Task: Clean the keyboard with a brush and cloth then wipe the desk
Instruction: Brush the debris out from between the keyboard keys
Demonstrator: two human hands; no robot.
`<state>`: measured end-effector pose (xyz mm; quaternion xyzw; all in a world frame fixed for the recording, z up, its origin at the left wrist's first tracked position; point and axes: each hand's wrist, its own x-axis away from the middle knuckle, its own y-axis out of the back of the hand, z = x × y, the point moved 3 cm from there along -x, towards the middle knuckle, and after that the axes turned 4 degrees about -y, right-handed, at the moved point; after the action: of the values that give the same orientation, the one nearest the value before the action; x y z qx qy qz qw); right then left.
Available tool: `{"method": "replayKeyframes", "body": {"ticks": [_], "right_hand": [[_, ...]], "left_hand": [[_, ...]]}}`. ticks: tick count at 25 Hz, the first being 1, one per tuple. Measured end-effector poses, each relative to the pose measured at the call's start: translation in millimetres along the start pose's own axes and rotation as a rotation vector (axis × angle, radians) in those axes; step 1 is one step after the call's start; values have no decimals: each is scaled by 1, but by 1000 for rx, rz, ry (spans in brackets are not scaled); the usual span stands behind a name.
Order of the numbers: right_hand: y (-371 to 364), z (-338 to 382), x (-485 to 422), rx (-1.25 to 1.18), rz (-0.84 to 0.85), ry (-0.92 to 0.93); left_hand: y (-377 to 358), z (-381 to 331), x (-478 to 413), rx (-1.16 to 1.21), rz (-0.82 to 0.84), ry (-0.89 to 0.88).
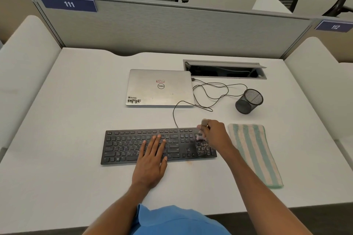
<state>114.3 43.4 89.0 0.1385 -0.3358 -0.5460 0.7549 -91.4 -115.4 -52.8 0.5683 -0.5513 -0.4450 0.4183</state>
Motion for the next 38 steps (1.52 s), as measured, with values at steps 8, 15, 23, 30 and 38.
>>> {"method": "replayKeyframes", "body": {"ticks": [8, 15, 23, 30, 38], "right_hand": [[-5, -5, 1, 123, -1, 34], [-5, 2, 4, 80, 4, 46], [14, -7, 4, 29, -107, 18], [-4, -9, -1, 111, -17, 60], [5, -12, -3, 112, -109, 33]], "left_hand": [[0, 0, 0, -1, -5, -6], [0, 0, 0, -10, 5, -1], [0, 0, 1, -19, 7, -2], [2, -1, 1, 0, -19, -5], [2, -1, 1, 23, -37, -11]]}}
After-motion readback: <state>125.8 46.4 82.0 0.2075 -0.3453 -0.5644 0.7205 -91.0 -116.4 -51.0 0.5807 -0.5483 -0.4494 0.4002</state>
